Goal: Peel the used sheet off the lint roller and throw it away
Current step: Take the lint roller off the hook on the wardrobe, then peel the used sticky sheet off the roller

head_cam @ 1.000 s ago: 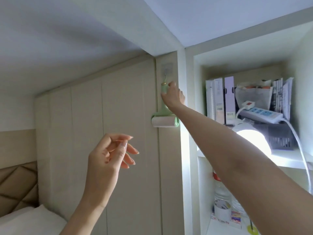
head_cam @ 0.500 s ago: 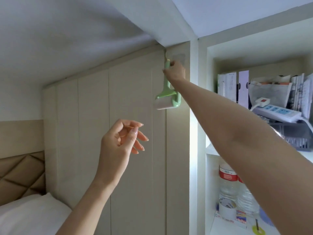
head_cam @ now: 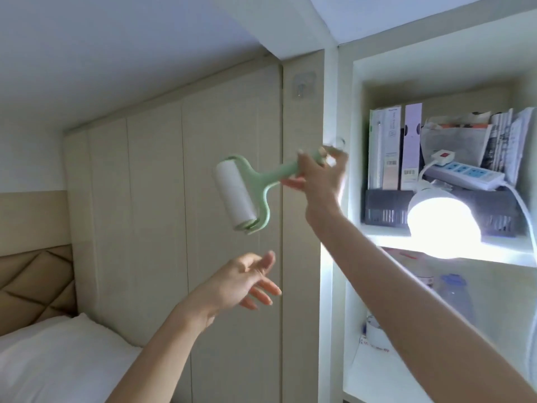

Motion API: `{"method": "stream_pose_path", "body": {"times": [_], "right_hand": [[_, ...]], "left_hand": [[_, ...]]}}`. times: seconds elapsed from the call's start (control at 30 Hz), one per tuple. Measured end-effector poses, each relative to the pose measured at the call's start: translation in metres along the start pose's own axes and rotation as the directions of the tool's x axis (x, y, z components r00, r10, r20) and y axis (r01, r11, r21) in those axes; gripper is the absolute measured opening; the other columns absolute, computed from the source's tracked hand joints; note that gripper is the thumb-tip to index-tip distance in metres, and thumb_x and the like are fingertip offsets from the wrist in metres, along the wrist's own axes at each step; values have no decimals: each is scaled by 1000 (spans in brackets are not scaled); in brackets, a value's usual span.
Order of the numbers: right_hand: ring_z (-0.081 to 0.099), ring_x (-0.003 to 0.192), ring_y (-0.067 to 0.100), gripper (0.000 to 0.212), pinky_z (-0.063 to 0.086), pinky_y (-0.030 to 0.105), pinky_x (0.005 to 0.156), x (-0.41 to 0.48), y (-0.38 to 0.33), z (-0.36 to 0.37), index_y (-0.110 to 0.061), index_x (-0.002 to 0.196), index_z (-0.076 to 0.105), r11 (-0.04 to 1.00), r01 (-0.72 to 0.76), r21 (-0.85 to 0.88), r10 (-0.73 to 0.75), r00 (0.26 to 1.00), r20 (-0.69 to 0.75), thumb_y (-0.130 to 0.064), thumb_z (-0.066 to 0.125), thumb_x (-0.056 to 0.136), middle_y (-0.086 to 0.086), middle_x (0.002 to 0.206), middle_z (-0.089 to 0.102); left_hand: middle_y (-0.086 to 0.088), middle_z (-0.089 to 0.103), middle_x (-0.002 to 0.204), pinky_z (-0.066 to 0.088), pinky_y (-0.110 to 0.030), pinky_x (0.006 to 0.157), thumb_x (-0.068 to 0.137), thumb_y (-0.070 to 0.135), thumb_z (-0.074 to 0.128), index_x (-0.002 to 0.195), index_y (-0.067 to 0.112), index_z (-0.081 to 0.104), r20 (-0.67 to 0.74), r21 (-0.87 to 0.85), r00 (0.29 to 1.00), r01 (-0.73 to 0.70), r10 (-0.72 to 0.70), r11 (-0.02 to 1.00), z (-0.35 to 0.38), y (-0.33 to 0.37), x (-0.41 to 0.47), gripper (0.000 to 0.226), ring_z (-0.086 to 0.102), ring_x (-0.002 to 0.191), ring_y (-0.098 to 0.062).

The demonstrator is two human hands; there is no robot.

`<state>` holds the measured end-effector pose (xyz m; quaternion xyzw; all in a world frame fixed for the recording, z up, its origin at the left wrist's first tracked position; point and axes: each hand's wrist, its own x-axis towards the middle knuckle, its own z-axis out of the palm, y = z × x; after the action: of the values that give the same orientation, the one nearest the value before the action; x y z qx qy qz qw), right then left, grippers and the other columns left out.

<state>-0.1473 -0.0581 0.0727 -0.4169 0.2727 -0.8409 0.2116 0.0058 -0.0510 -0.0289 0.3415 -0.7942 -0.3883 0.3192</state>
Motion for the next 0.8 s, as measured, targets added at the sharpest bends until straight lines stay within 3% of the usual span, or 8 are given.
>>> {"method": "stream_pose_path", "body": {"times": [0.07,0.13,0.2,0.27,0.33,0.5,0.6,0.8], "right_hand": [[71,65,24,37,61,34,58,-36,10,-32,-10,111,43,957,-149,248,168,984,-56,-3,66,83,17,98,57],[72,69,26,36,61,36,68,-72,20,-58,-7,113,46,900,-243,362,272,962,-32,-3,66,83,15,88,60],[73,75,26,32,61,35,72,-103,27,-76,-6,106,48,864,-301,403,344,938,-36,-3,67,81,15,81,64],[73,80,28,29,61,34,74,-130,33,-87,-5,101,49,838,-373,398,431,900,-66,-6,69,79,23,91,67],[74,79,28,33,61,29,67,-156,38,-96,-2,104,51,828,-448,338,497,865,-71,-13,69,79,26,96,71],[70,57,22,40,55,24,47,-193,41,-116,8,100,54,854,-512,96,516,856,-31,-22,68,78,20,76,74],[64,51,23,39,52,26,45,-198,40,-123,4,90,59,837,-541,-81,543,839,14,-33,62,79,20,77,74],[64,66,22,32,53,26,52,-181,28,-122,-7,96,64,931,-283,-232,308,948,77,-34,63,78,10,86,75]], "left_hand": [[2,63,122,54,-21,74,59,75,48,143,19,16,67,-63,996,-48,52,997,16,-16,0,105,67,92,-2],[9,50,137,51,-28,91,53,78,55,144,34,0,-37,-193,986,-164,160,967,33,-25,2,114,60,107,4],[10,49,141,48,-32,98,59,74,57,145,30,19,-228,-303,946,-293,229,907,45,-25,2,104,55,118,-1],[4,61,130,50,-30,95,76,61,54,131,23,48,-401,-391,880,-415,254,821,53,-21,-2,67,59,116,-10],[-2,67,122,51,-33,92,90,41,46,123,19,56,-464,-483,856,-461,229,745,58,-15,-8,41,63,112,-17],[-14,69,113,52,-38,90,87,36,42,124,6,53,-379,-703,914,-387,146,597,68,-17,-21,48,67,104,-27],[-8,71,86,56,-36,78,90,33,43,108,2,60,-359,-792,930,-350,81,500,67,-22,-28,39,70,86,-21],[-8,54,69,37,-20,43,95,26,35,88,8,59,-275,-837,961,-259,39,482,64,-21,-44,30,41,45,-11]]}}
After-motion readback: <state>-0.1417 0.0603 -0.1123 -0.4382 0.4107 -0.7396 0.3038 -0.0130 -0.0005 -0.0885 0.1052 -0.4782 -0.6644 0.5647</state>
